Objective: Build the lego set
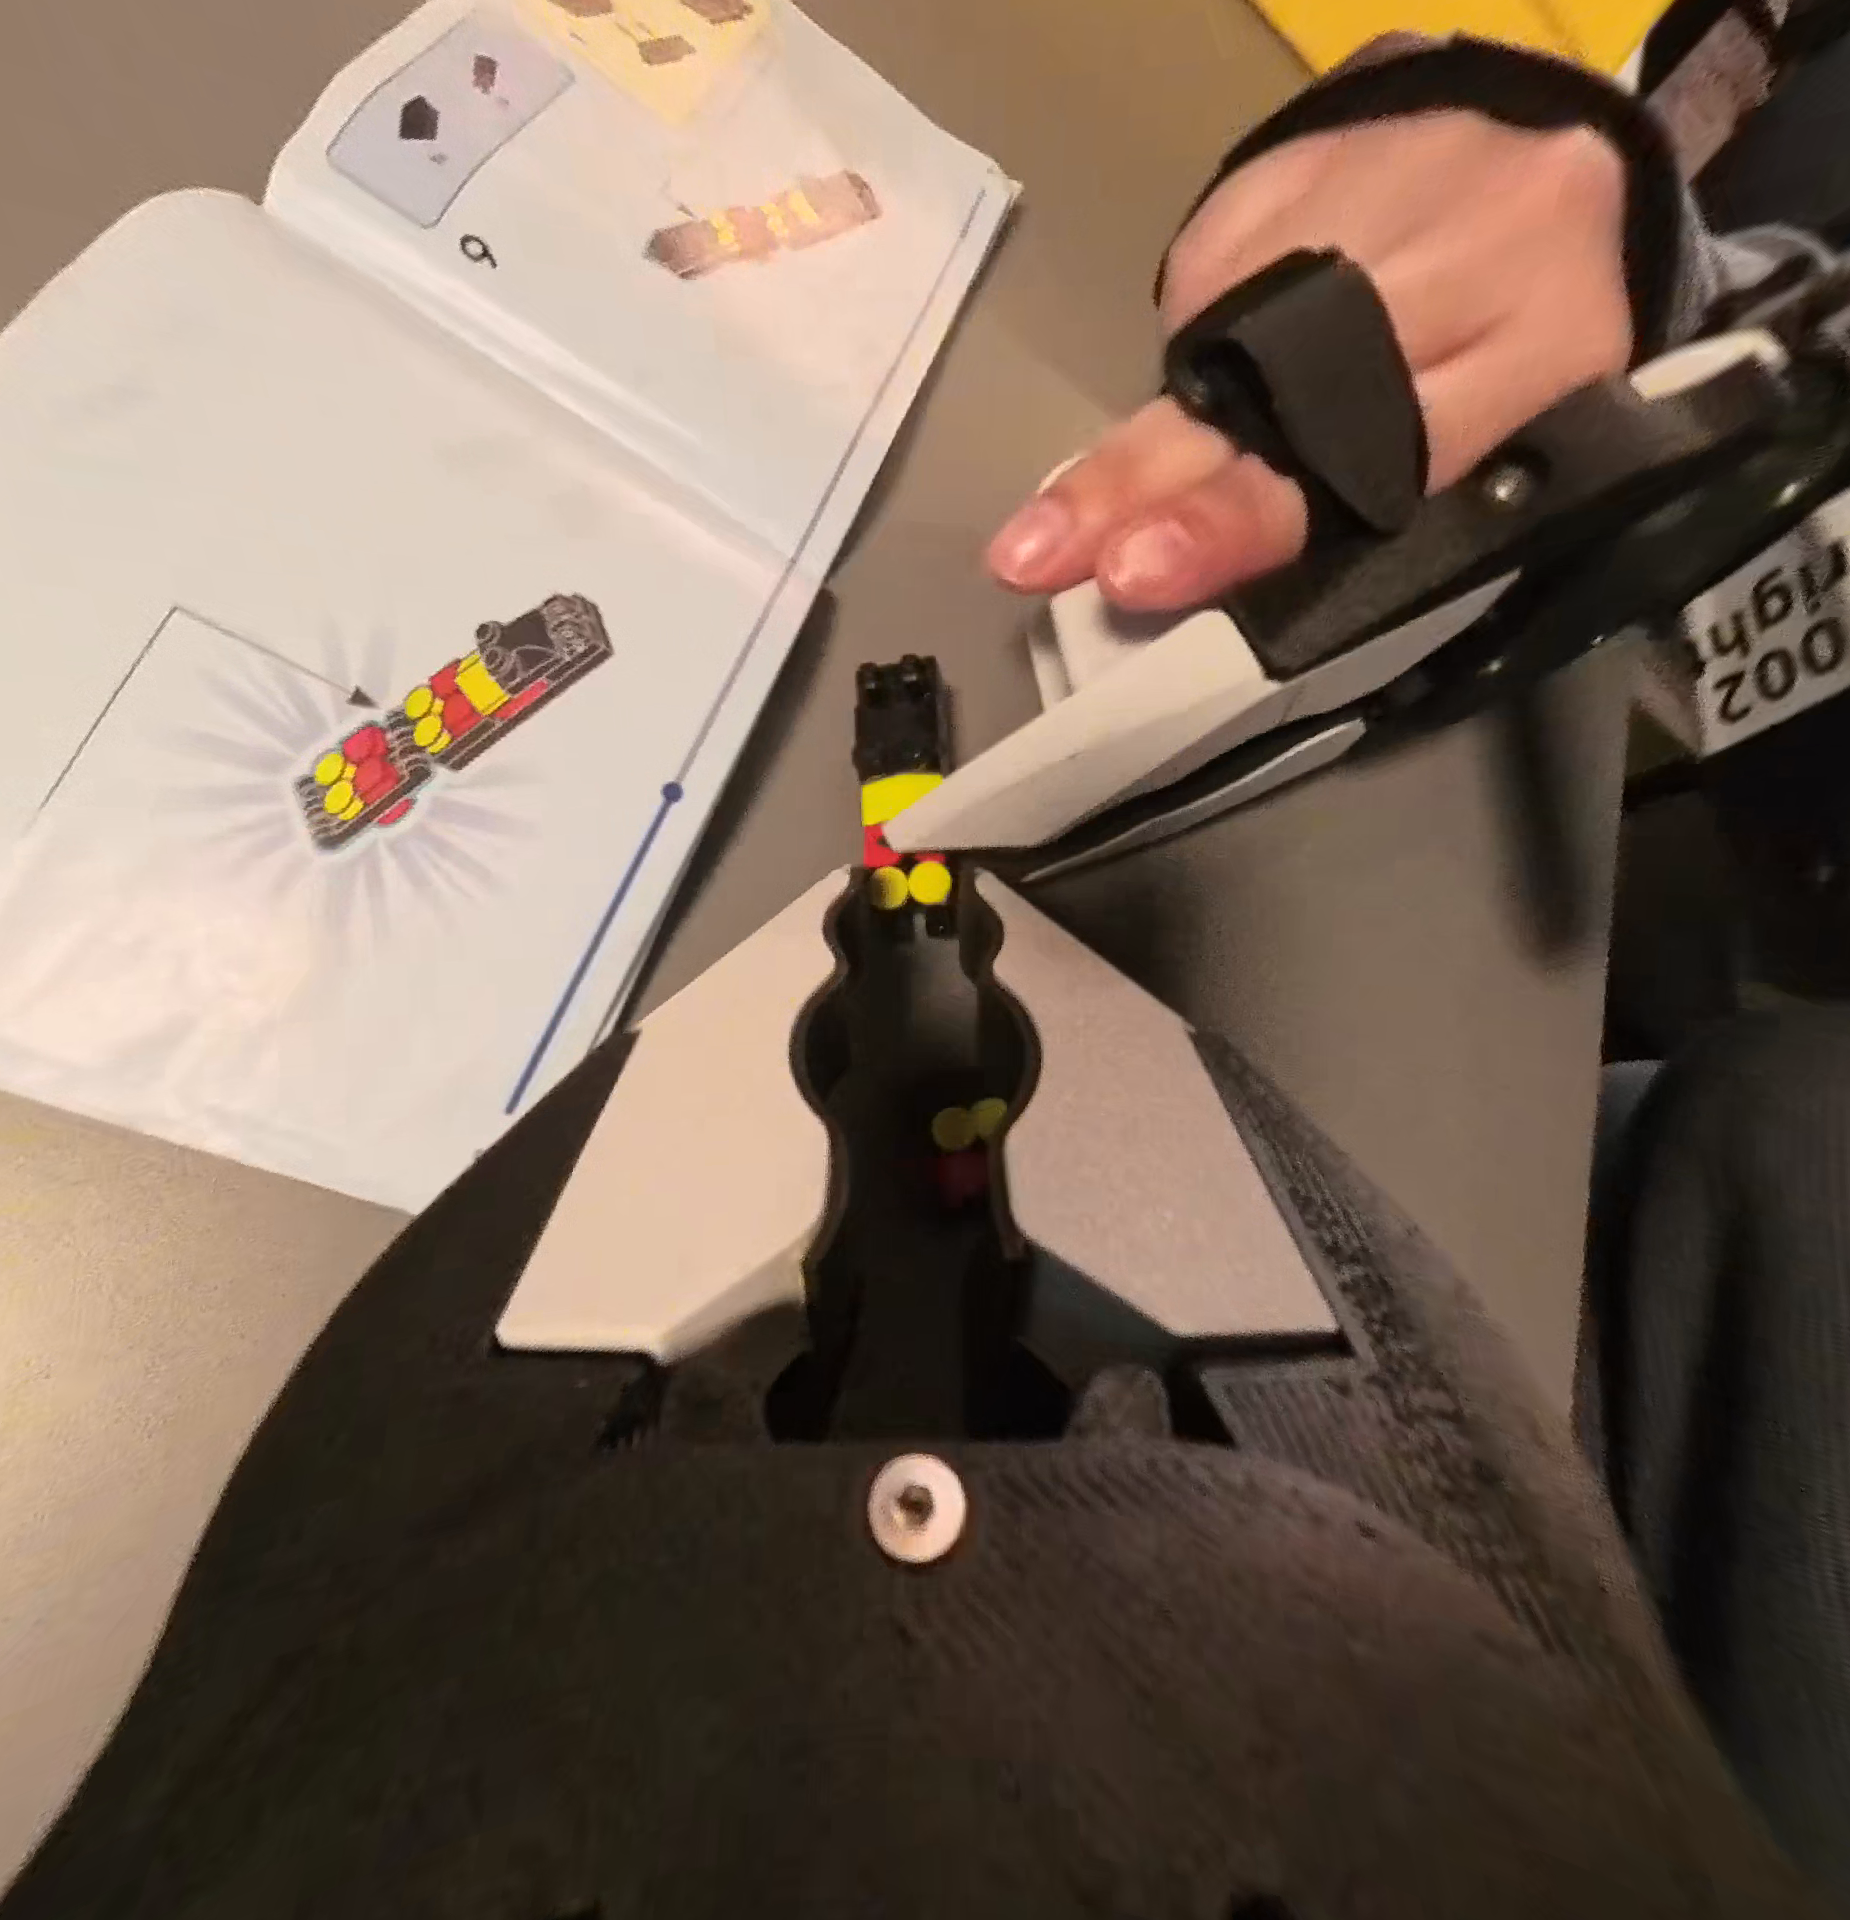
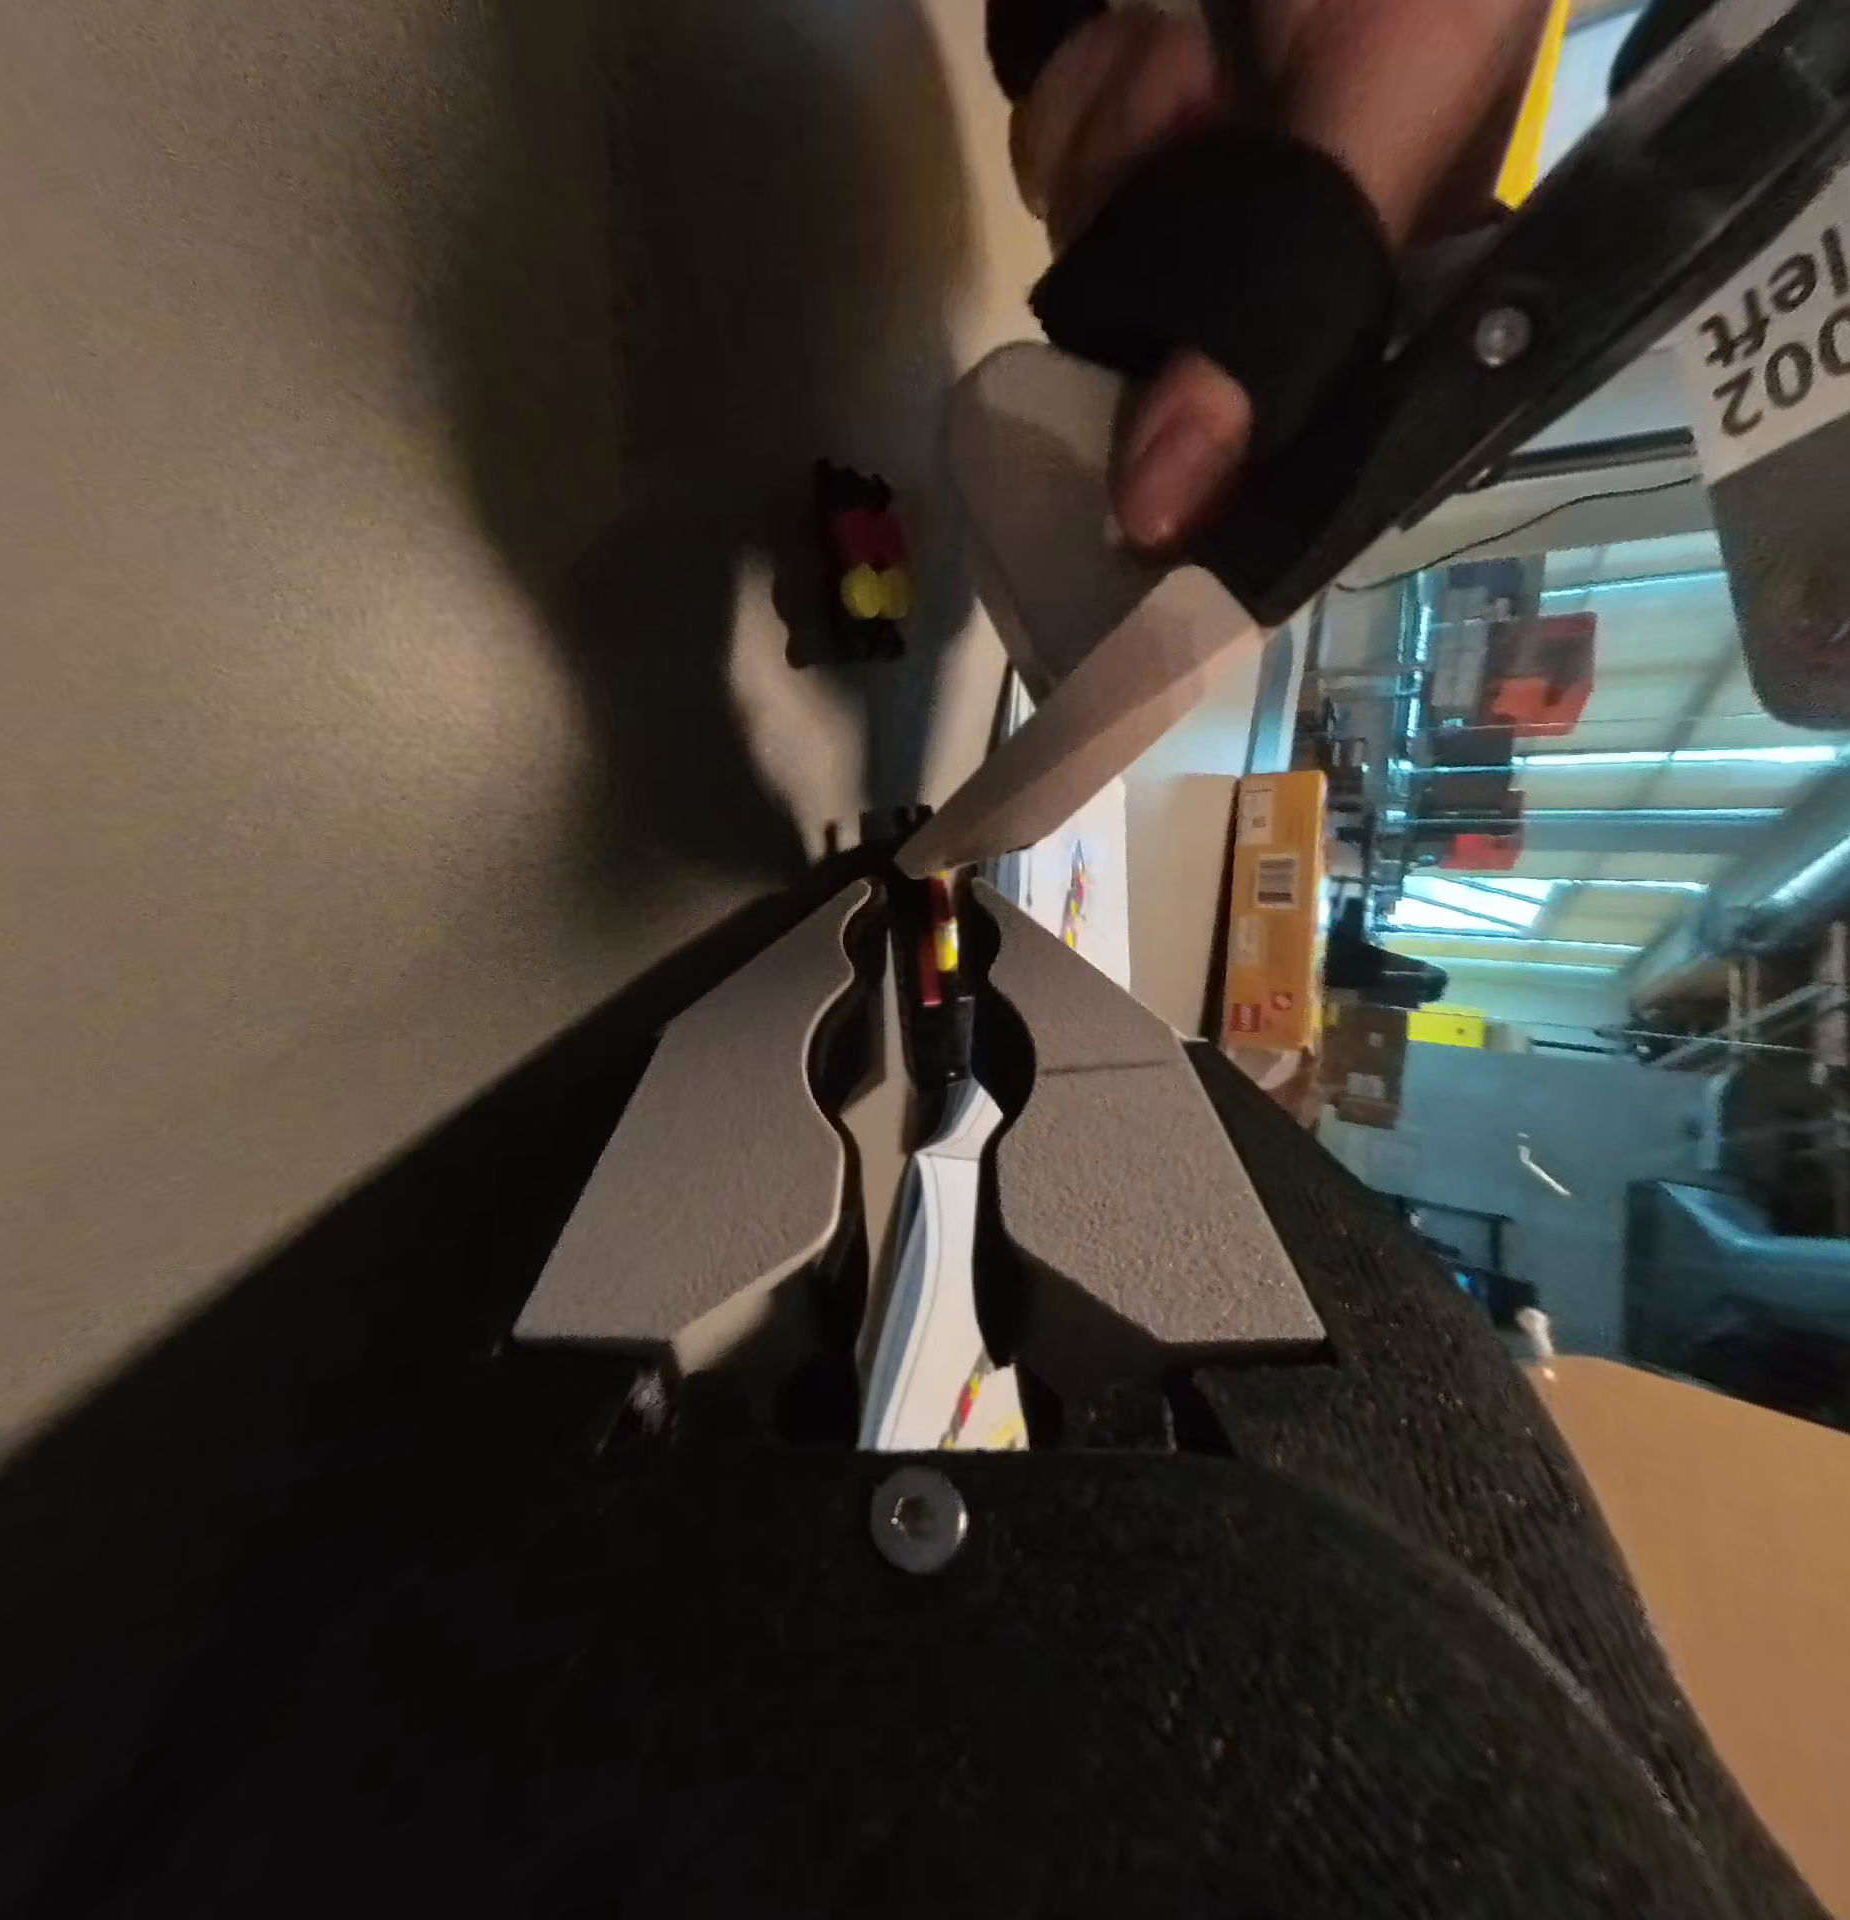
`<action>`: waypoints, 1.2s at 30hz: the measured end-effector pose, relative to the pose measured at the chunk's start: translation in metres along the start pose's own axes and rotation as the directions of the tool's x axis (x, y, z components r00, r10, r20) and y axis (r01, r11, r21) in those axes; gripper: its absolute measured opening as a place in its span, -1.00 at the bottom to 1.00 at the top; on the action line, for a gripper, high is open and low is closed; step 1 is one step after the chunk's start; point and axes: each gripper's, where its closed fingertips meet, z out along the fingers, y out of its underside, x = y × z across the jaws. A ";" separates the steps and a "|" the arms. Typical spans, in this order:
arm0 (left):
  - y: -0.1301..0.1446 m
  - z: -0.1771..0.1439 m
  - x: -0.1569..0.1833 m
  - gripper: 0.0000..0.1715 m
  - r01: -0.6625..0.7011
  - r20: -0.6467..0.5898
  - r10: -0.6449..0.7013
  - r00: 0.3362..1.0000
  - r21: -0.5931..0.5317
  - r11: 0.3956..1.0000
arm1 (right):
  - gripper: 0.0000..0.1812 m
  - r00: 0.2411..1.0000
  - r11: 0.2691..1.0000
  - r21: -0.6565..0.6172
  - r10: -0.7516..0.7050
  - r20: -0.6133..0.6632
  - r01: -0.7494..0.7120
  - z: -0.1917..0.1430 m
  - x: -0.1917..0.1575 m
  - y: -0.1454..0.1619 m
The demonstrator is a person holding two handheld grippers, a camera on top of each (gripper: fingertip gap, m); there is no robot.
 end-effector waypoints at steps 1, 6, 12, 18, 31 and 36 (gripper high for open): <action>0.000 -0.001 -0.001 -0.81 0.008 -0.007 -0.008 1.000 0.003 1.000 | -0.89 1.000 1.000 -0.017 -0.020 -0.010 0.020 0.002 0.001 0.001; 0.002 -0.005 -0.002 -0.81 0.018 -0.032 -0.018 0.999 -0.002 1.000 | -0.81 0.996 0.996 -0.063 -0.070 -0.055 0.066 0.005 0.007 0.001; 0.003 -0.008 0.004 -0.81 -0.005 -0.068 0.005 0.998 -0.007 1.000 | -0.78 0.995 0.995 -0.057 -0.082 -0.048 0.079 0.006 0.008 0.001; 0.000 -0.022 0.013 -0.49 -0.027 -0.017 0.028 0.999 0.040 0.999 | -0.89 0.985 0.989 -0.120 -0.107 -0.138 0.091 0.008 0.017 0.011; 0.046 -0.026 0.012 -0.51 -0.241 0.401 0.225 0.888 -0.012 0.971 | -0.89 0.943 0.988 -0.123 -0.126 -0.308 0.092 0.007 0.026 0.003; 0.044 -0.022 0.012 -0.59 -0.223 0.391 0.206 0.897 -0.002 0.975 | -0.89 0.937 0.982 -0.150 -0.157 -0.311 0.115 0.008 0.027 0.000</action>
